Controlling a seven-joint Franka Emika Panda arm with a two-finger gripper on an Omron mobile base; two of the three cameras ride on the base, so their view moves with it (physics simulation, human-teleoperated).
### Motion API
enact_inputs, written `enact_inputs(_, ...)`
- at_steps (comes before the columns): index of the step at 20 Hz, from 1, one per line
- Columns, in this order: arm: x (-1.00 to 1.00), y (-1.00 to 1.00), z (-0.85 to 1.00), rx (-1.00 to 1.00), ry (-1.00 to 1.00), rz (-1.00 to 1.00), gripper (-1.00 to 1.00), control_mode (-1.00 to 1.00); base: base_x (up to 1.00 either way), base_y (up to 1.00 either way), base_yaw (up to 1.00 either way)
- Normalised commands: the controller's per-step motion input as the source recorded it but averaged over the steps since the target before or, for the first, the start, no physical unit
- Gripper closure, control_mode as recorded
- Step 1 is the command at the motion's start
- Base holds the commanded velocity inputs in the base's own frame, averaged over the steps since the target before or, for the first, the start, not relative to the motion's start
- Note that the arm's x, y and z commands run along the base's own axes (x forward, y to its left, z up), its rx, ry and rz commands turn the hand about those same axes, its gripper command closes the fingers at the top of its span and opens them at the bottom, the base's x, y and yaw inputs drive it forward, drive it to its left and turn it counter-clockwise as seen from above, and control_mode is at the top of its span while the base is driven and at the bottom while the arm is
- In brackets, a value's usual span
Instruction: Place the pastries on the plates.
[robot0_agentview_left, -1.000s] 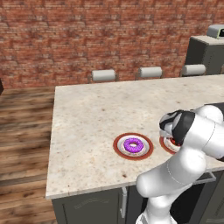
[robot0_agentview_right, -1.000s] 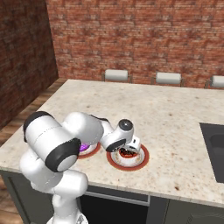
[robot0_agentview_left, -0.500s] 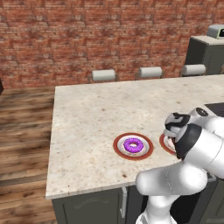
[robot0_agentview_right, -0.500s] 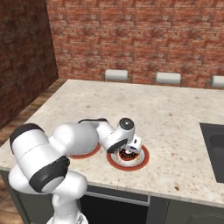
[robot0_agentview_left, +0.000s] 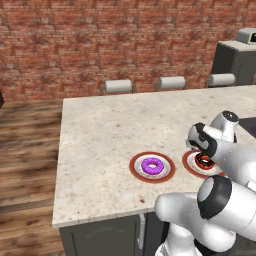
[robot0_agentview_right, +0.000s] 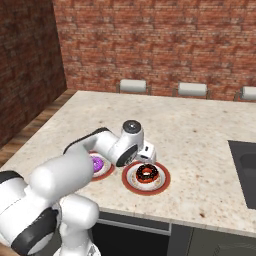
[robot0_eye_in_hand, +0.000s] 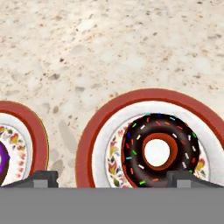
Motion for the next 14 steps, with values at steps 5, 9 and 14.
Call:
enact_inputs(5,-0.39,0.18,0.57,-0.06,-0.11,0.00,-1.00,-1.00,0.00,0.00,0.00)
enact_inputs(9,-0.41,0.21,0.66,-0.04,-0.19,0.00,-1.00,-1.00,0.00,0.00,0.00)
enact_inputs(14,-0.38,0.13,0.68,0.00,-0.25,0.00,-1.00,-1.00,0.00,0.00,0.00)
